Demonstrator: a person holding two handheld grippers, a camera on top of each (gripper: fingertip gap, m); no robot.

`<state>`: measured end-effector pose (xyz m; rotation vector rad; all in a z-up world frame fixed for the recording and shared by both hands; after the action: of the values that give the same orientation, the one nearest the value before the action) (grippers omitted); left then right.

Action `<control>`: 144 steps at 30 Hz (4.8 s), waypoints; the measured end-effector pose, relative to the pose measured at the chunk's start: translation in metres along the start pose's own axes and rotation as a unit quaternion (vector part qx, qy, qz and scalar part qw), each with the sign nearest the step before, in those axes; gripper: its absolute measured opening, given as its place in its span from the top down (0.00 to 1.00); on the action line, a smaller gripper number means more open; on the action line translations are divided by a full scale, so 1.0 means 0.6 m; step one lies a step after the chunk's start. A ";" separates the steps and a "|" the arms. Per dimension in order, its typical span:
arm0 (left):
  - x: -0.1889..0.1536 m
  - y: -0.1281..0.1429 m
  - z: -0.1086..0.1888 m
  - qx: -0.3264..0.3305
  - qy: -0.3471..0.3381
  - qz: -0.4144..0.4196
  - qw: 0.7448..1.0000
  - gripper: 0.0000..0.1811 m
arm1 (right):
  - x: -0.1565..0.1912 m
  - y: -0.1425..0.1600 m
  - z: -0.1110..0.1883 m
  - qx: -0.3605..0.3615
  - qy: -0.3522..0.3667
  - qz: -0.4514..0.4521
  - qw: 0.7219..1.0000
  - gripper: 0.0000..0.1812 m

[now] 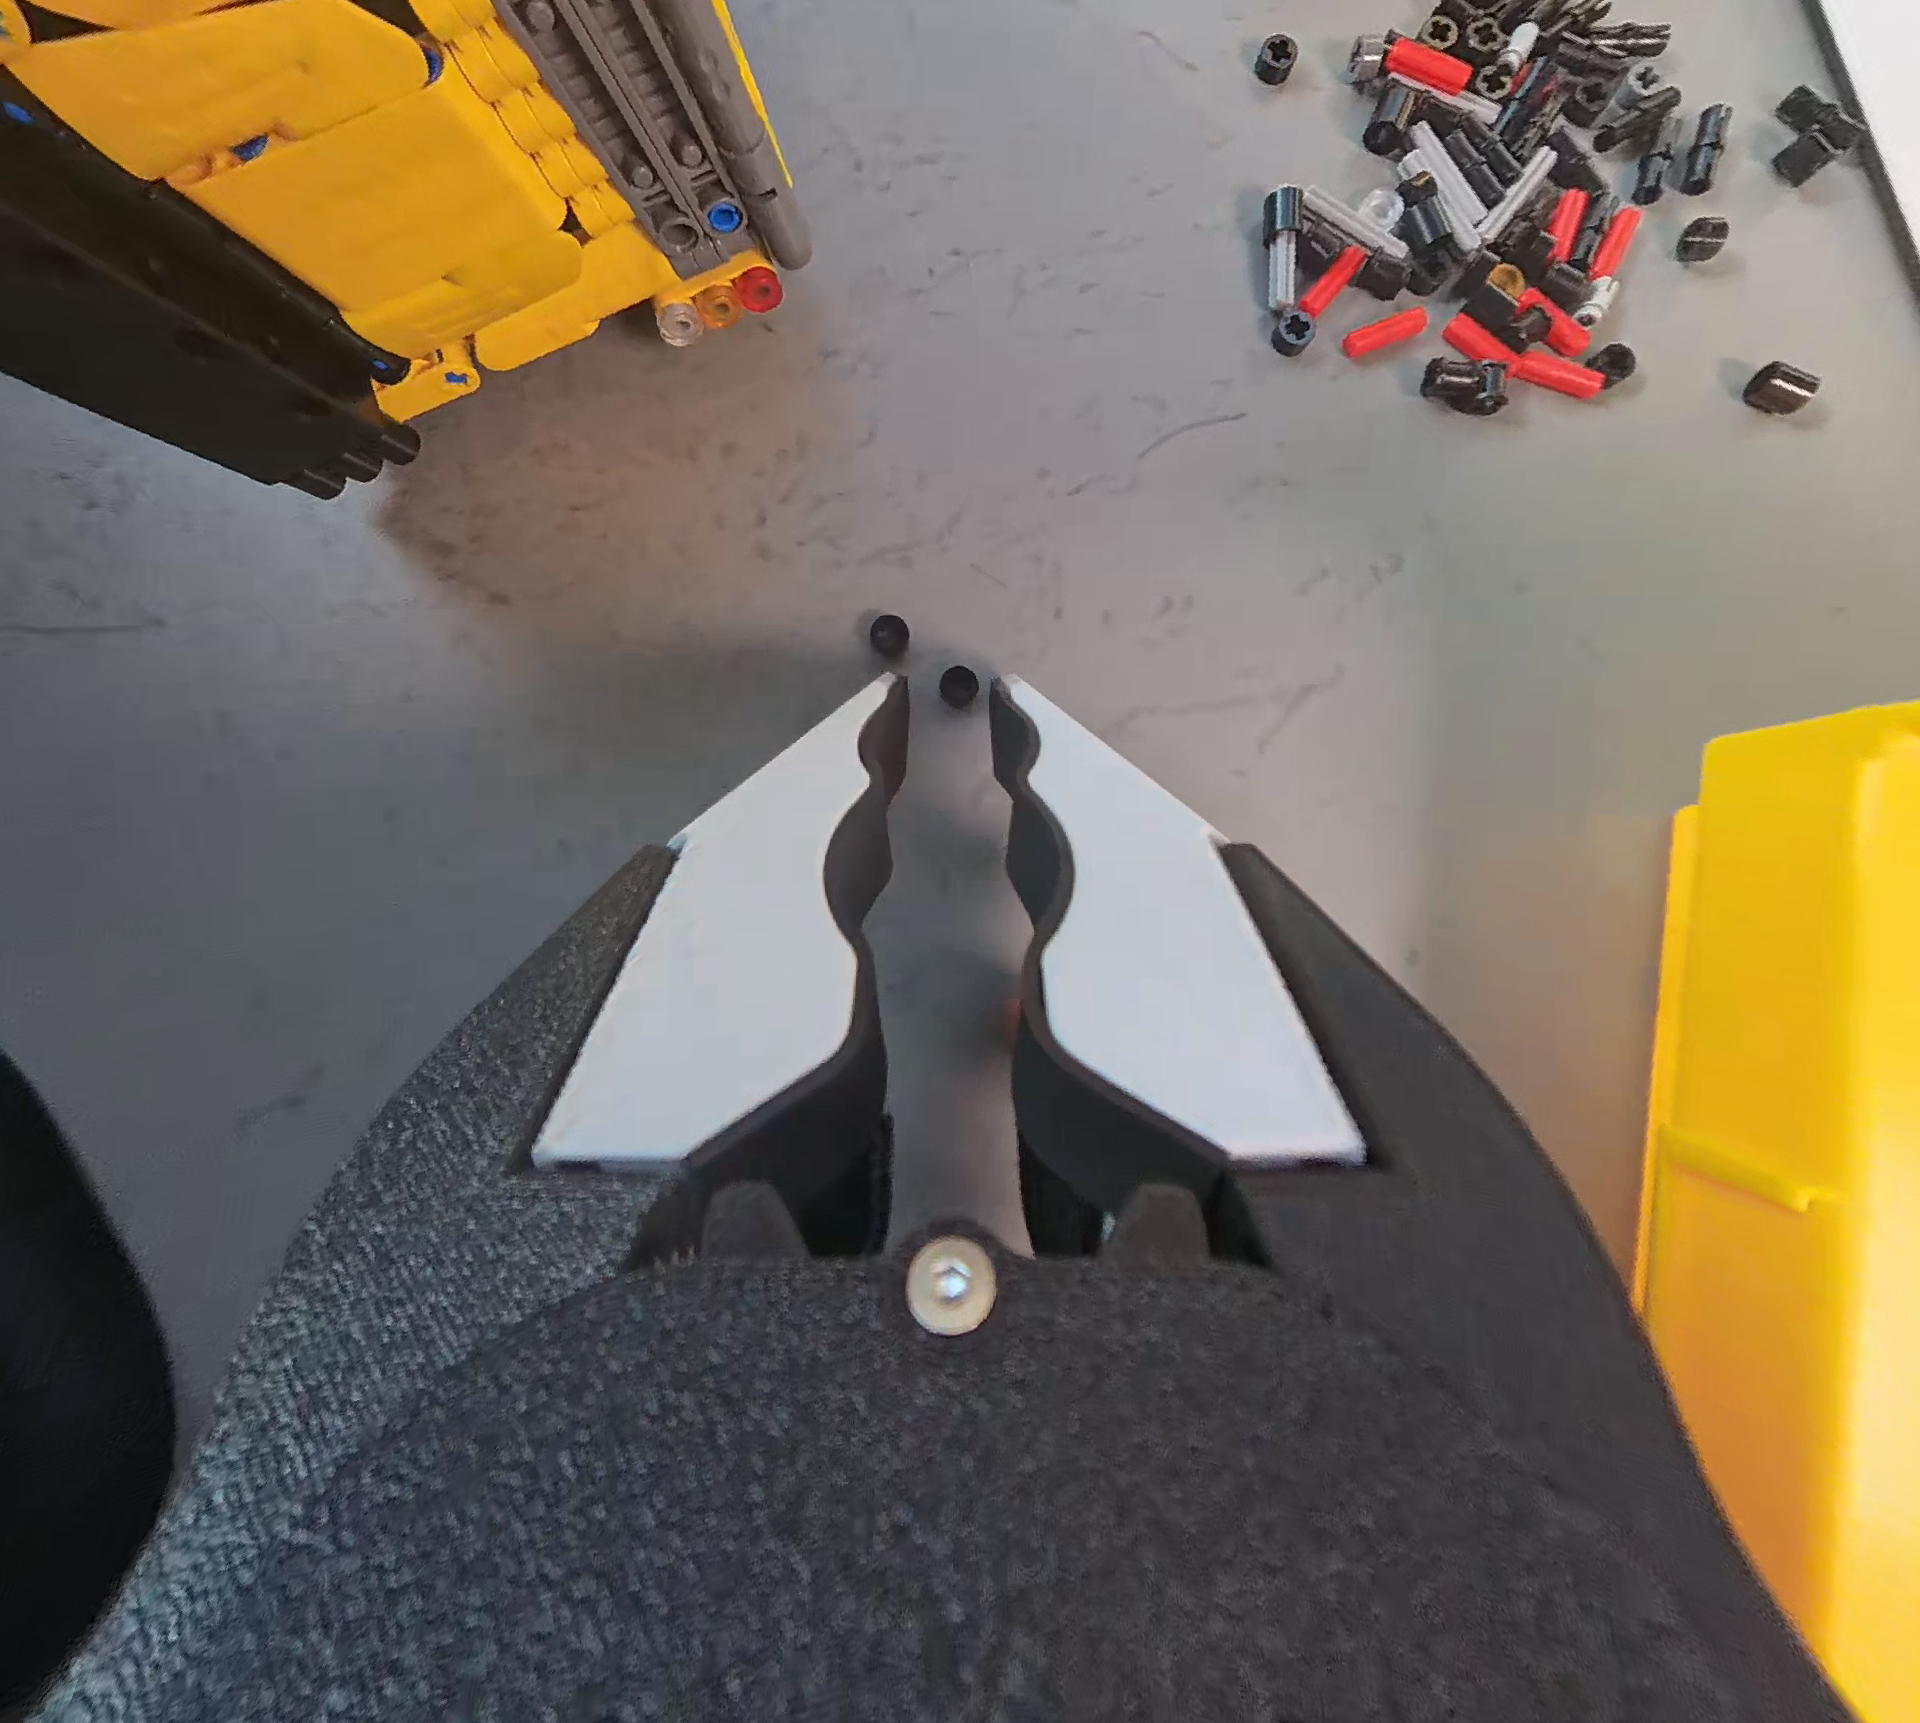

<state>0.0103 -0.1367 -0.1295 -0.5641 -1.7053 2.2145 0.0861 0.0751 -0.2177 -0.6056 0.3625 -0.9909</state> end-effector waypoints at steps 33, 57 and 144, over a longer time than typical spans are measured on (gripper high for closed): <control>0.030 0.055 -0.082 0.083 -0.001 -0.087 0.993 0.33 | 0.185 -0.144 0.123 -0.171 -0.012 0.060 0.983 0.97; 0.035 0.060 -0.079 0.093 -0.020 -0.055 0.994 0.56 | 0.189 -0.174 0.099 0.092 -0.011 0.216 0.972 0.97; 0.063 0.071 -0.064 0.097 -0.085 0.069 0.989 0.74 | 0.020 -0.017 0.006 0.050 0.009 0.038 0.998 0.90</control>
<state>-0.0042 -0.0978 -0.1842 -0.4707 -1.5430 2.5573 0.0872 0.0614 -0.2088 -0.4886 0.3470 -0.9359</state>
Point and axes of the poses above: each gripper's, where its closed fingertips meet, z back along the fingers, y out of its underside, x = y × z across the jaws, the point moved 3 cm from there along z, back along the fingers, and after that the axes turned 1 degree about -x, right-handed, at the moved point
